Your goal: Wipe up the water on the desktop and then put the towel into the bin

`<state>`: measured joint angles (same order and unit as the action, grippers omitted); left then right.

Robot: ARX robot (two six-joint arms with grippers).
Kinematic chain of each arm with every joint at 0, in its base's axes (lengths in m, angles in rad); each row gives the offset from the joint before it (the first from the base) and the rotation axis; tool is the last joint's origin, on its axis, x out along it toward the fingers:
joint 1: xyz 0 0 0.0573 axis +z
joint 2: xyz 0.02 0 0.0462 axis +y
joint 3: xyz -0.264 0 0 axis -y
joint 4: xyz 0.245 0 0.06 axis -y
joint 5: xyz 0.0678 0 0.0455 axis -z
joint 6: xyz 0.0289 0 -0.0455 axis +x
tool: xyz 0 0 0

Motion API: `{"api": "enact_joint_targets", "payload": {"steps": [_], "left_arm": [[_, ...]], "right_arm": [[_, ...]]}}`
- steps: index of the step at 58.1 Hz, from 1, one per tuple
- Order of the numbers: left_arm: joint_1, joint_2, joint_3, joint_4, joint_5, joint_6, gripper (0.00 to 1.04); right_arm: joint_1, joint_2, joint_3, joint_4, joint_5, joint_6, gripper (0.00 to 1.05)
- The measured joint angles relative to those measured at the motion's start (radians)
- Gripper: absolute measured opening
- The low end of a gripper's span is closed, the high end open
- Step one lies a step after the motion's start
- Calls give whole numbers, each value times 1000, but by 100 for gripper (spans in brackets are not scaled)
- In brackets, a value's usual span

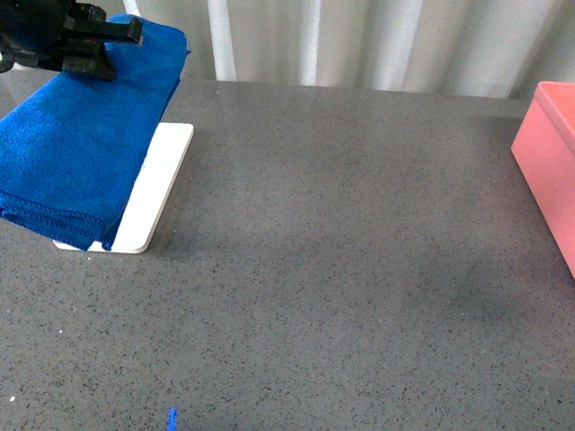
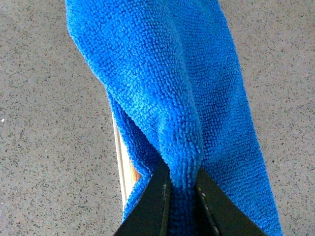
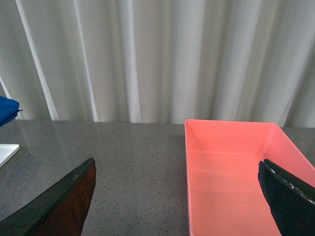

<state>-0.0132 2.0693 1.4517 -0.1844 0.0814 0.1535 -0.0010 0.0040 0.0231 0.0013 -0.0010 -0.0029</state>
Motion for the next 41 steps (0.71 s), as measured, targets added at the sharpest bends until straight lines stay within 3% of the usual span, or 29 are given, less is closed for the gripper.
{"api": "enact_joint_targets", "payload": {"steps": [9, 19, 23, 33, 41], "left_arm": [[2, -39, -6, -11, 72, -26, 4], [11, -156, -6, -32, 221, -100, 4], [10, -229, -14, -30, 323, -150, 4], [-41, -376, -125, 81, 540, -280, 4], [-114, -429, -206, 203, 595, -397, 4]], "right_arm": [[0, 0, 0, 0, 0, 0, 98], [0, 0, 0, 0, 0, 0, 98], [0, 0, 0, 0, 0, 0, 98], [0, 0, 0, 0, 0, 0, 98], [0, 0, 0, 0, 0, 0, 98]]}}
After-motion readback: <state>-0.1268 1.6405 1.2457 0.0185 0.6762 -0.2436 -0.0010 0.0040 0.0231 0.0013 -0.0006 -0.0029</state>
